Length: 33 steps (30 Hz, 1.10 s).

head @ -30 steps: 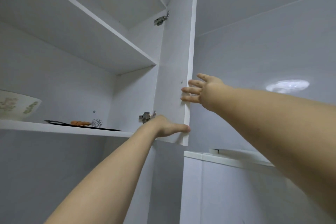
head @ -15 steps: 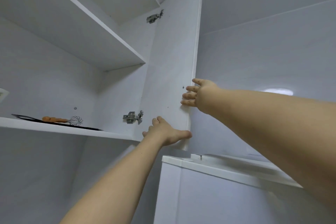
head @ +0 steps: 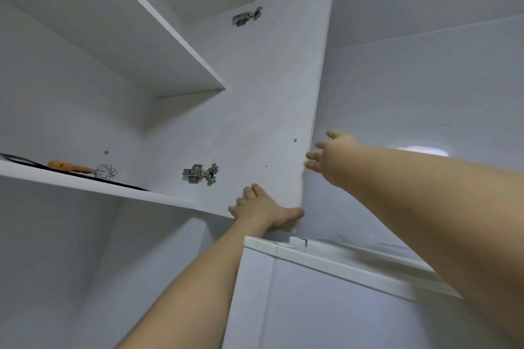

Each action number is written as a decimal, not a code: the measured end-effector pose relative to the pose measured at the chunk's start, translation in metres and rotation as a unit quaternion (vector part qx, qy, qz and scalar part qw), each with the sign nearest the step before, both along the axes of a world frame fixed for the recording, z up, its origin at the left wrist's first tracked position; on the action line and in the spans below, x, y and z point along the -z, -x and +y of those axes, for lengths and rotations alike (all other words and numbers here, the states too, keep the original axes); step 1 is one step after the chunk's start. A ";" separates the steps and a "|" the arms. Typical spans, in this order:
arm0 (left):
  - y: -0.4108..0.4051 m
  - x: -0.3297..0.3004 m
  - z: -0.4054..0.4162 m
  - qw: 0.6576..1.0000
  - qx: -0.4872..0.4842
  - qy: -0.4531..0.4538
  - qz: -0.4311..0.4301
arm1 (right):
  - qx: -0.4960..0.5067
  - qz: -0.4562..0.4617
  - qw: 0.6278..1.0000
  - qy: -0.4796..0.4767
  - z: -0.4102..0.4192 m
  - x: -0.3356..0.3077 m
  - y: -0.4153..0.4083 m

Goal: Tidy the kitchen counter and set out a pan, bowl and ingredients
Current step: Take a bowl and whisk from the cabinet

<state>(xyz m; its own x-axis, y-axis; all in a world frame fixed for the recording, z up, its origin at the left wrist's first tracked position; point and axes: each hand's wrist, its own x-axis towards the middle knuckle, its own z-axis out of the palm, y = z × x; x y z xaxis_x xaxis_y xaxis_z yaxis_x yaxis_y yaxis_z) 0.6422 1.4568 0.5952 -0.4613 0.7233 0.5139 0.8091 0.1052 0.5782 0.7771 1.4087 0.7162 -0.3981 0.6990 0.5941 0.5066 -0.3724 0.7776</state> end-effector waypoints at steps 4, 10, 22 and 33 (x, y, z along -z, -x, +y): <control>0.003 0.002 0.005 0.998 0.022 0.057 -0.014 | 0.067 -0.068 0.993 0.063 -0.021 0.007 0.008; 0.040 -0.006 -0.016 0.994 0.061 0.089 0.022 | 0.015 -0.080 0.991 0.110 -0.027 0.013 0.010; 0.123 -0.034 -0.125 0.971 -0.119 -0.001 0.207 | -0.190 -0.031 0.972 0.135 -0.057 0.013 0.060; 0.208 -0.048 -0.259 0.939 -0.274 0.016 0.208 | -0.425 0.069 0.881 0.196 -0.120 0.011 0.178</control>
